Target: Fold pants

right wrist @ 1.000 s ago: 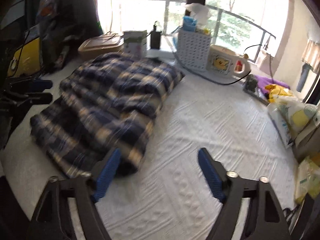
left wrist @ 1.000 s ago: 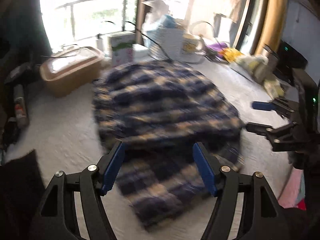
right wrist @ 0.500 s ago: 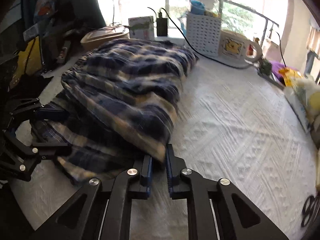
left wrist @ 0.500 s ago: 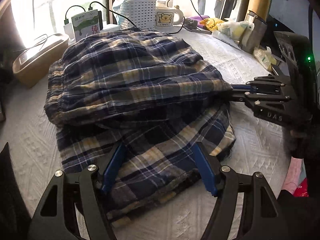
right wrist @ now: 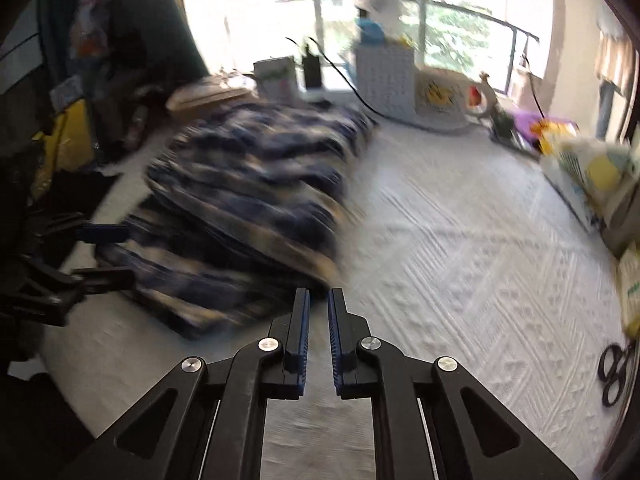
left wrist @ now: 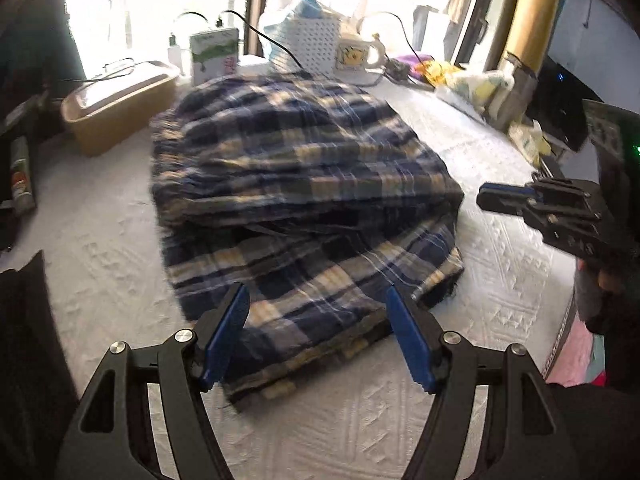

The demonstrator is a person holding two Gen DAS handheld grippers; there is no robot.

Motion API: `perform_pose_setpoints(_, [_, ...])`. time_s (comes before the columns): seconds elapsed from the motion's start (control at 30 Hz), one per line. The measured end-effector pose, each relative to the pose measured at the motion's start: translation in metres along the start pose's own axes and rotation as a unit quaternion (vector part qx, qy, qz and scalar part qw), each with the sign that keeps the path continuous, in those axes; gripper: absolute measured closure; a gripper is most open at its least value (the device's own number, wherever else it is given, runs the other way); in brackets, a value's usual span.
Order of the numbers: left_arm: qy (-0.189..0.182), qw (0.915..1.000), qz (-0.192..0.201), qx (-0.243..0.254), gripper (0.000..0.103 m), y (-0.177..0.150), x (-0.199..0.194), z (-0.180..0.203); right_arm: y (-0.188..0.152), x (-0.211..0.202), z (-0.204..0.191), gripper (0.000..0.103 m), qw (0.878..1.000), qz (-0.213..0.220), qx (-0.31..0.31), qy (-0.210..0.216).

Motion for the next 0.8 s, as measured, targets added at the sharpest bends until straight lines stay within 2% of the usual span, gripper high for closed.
perform_pose_setpoints(0.1, [0.015, 0.9999, 0.007, -0.005, 0.032, 0.005, -0.001, -0.008, 0.009, 0.014, -0.029, 0.093, 0.999, 0.002, -0.02, 0.03])
perform_pose_setpoints(0.23, [0.028, 0.9996, 0.001, -0.007, 0.032, 0.0, 0.002, -0.015, 0.007, 0.038, -0.05, 0.093, 0.998, -0.011, -0.035, 0.042])
perform_pose_setpoints(0.33, [0.03, 0.9994, -0.015, -0.012, 0.032, -0.01, 0.009, -0.017, -0.007, 0.054, -0.055, 0.092, 0.998, -0.04, -0.044, 0.033])
perform_pose_setpoints(0.6, [0.026, 0.9993, -0.019, 0.016, 0.031, -0.022, 0.003, -0.012, -0.026, 0.034, -0.047, 0.09, 0.997, -0.039, -0.054, 0.037])
perform_pose_setpoints(0.77, [0.041, 0.9989, -0.022, 0.008, 0.031, -0.019, -0.015, -0.027, -0.029, 0.021, -0.037, 0.089, 0.997, -0.054, -0.052, 0.034])
perform_pose_setpoints(0.8, [0.05, 0.9986, -0.016, 0.005, 0.031, -0.015, -0.02, -0.033, -0.026, 0.017, -0.033, 0.082, 0.997, -0.05, -0.046, 0.034])
Point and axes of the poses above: each gripper's, at about its wrist camera, not at the fingertips, and x roughly the way its jaws point, z to its right, y to its top, the point moved 5 cm from there along x, roughly the way its jaws point, and after that the axes turned 10 degrees about z, right-handed, at the moved point
